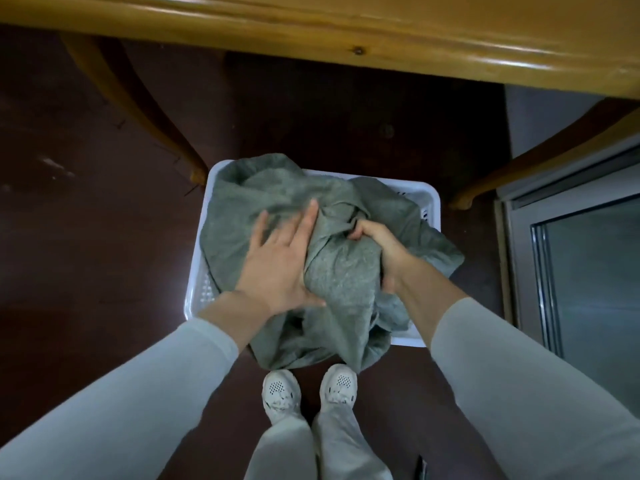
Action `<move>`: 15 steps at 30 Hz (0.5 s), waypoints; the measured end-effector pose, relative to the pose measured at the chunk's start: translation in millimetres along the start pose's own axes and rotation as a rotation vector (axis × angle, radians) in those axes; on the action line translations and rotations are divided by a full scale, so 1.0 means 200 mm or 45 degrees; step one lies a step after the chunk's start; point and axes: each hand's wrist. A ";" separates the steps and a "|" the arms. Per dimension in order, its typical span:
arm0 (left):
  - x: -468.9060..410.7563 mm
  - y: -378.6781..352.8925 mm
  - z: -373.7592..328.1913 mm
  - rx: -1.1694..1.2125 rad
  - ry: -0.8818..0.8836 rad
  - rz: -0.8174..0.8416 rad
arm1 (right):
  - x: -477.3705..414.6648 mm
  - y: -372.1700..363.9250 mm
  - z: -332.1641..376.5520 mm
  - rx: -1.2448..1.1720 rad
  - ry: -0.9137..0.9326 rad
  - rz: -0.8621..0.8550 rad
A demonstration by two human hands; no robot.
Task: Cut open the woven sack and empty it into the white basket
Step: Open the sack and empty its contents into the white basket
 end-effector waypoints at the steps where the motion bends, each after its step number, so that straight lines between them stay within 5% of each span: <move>1: -0.04 -0.02 0.00 0.047 -0.068 -0.022 | 0.01 0.03 -0.01 0.009 -0.045 0.019; 5: -0.10 -0.05 -0.01 0.200 0.006 0.121 | 0.04 0.05 0.03 0.460 -0.058 0.034; 8: -0.14 -0.03 0.00 0.331 0.184 0.328 | 0.16 0.07 0.10 1.168 0.491 -0.254; 10: -0.17 -0.01 0.02 0.447 0.262 0.429 | 0.27 0.03 0.07 1.492 0.837 -0.046; 13: -0.20 -0.02 0.01 0.673 0.327 0.696 | 0.27 -0.05 -0.12 2.244 0.889 0.152; 15: -0.18 -0.03 0.02 0.750 0.443 0.755 | 0.16 -0.06 -0.19 2.283 0.847 0.045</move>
Point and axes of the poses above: each hand's wrist, its own x-axis away from the middle knuckle, its own y-axis out of the back of the hand, z = x × y, and after that the axes turned 7 degrees about y, right-handed
